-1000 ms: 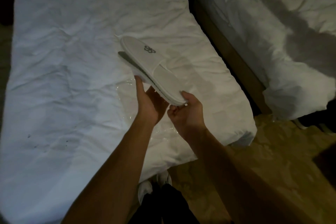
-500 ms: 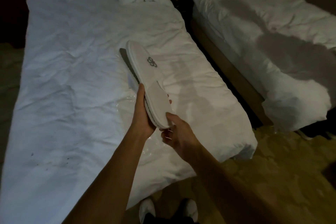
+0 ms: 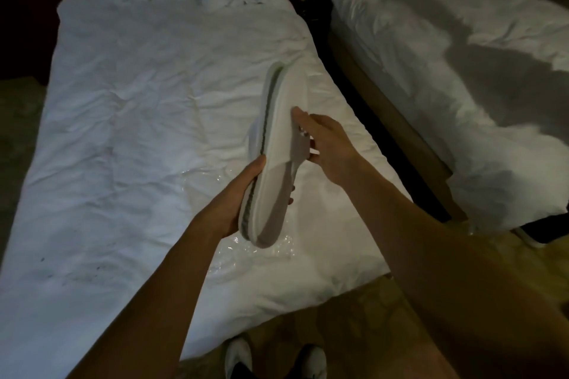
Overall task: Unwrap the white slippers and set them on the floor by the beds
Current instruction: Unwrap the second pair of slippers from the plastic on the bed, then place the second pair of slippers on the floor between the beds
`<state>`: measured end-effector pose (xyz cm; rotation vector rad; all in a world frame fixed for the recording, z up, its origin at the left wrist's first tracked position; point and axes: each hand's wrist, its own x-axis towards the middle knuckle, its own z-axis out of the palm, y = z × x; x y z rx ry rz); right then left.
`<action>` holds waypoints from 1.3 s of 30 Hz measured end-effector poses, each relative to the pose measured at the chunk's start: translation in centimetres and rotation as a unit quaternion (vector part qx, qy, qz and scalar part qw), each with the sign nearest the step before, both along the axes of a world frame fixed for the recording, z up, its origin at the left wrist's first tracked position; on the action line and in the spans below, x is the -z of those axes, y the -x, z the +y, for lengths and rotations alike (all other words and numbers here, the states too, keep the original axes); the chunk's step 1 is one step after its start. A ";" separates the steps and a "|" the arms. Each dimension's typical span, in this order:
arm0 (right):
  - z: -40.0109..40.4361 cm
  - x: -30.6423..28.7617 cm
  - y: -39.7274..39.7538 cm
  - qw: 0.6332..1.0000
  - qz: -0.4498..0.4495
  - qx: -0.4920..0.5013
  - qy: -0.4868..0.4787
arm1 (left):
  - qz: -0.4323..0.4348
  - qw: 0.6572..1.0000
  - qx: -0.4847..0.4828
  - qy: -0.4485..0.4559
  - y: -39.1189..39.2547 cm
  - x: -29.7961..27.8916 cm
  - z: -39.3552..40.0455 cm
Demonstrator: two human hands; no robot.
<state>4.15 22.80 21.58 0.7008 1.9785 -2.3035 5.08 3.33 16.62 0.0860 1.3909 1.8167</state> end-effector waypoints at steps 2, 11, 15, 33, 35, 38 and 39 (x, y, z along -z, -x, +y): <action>1.3 0.5 -0.3 1.000 0.000 -0.004 0.013 | 0.014 0.999 0.017 0.024 -0.1 -0.5 0.7; 6.9 2.1 -3.6 0.992 -0.049 0.042 0.107 | 0.081 0.984 0.061 0.150 -1.7 -2.0 7.0; 10.5 2.1 -5.6 0.984 -0.056 0.091 0.145 | 0.106 0.979 0.068 0.157 -2.7 -1.9 10.9; 21.5 5.0 -11.4 0.948 -0.022 0.298 0.111 | 0.273 0.920 -0.094 0.267 -4.1 0.9 18.2; 22.1 5.4 -12.1 0.944 -0.034 0.306 0.118 | 0.256 0.936 -0.078 0.228 -4.4 1.4 18.2; 22.9 6.0 -13.0 0.941 -0.035 0.312 0.125 | 0.230 0.956 -0.071 0.165 -4.7 1.8 18.2; 23.2 6.1 -13.3 0.940 -0.035 0.314 0.127 | 0.217 0.962 -0.068 0.151 -4.8 1.8 18.4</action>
